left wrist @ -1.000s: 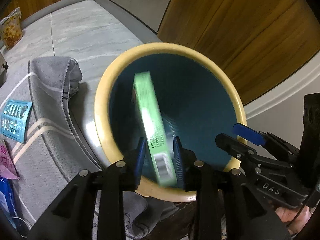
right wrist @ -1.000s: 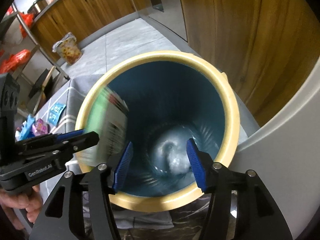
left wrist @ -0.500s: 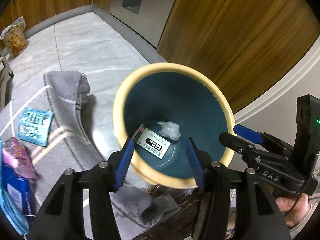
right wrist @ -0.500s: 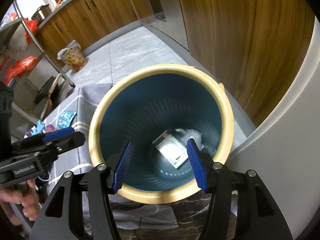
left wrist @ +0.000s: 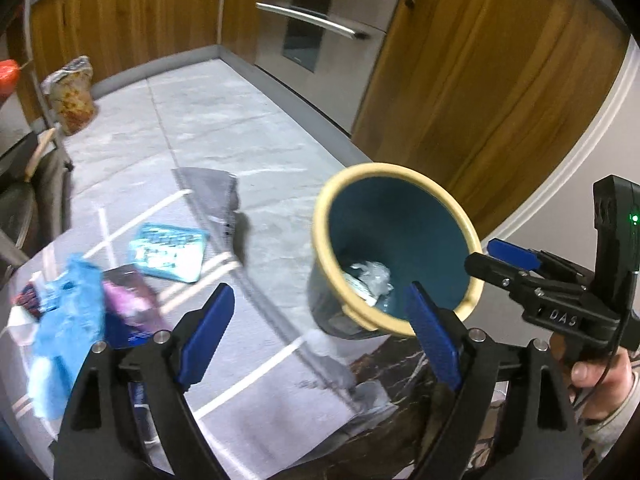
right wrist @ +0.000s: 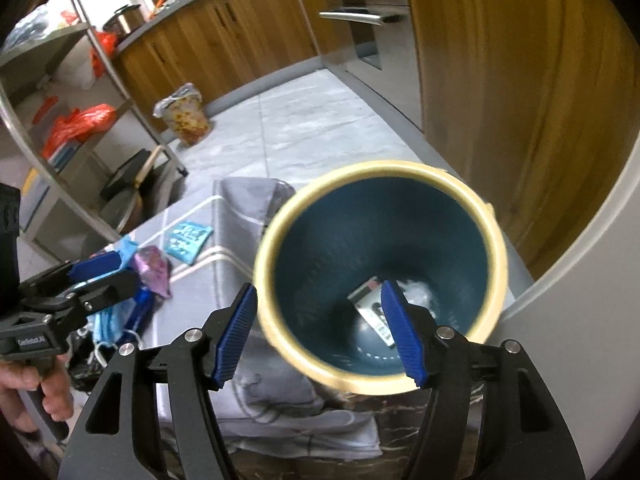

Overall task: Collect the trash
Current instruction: 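Grasp the blue mask with the left gripper while the right grasps the blue glove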

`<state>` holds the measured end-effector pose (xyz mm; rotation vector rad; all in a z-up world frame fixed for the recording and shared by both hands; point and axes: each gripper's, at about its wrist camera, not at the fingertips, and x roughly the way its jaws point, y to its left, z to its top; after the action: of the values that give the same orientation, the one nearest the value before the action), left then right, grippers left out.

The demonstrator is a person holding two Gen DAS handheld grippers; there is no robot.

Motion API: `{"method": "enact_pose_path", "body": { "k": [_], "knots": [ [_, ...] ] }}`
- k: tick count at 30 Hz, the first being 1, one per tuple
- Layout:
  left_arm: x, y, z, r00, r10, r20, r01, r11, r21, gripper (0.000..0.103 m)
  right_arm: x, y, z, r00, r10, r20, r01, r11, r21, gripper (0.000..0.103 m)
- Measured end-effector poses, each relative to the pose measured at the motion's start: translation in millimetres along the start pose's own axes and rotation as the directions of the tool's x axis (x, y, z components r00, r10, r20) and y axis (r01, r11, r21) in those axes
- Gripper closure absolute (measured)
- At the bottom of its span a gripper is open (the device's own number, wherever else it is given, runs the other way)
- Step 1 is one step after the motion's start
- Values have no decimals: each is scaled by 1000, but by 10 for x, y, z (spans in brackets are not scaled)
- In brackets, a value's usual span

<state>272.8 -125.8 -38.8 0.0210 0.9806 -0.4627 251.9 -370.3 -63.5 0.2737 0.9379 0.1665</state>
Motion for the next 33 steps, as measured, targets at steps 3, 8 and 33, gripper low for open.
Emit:
{"method": "enact_pose_path", "body": {
  "k": [3, 8, 33],
  "knots": [
    [-191, 203, -76, 1000, 22, 20, -22, 1000, -19, 18, -16, 149, 13, 1000, 24, 1, -24, 1000, -9, 37],
    [-478, 529, -224, 996, 70, 48, -68, 996, -53, 18, 44, 399, 24, 998, 55, -3, -55, 998, -36, 36],
    [-582, 1972, -920, 979, 193, -70, -204, 956, -211, 80, 777, 1934, -370, 951, 218, -219, -266, 939, -219, 36]
  ]
}}
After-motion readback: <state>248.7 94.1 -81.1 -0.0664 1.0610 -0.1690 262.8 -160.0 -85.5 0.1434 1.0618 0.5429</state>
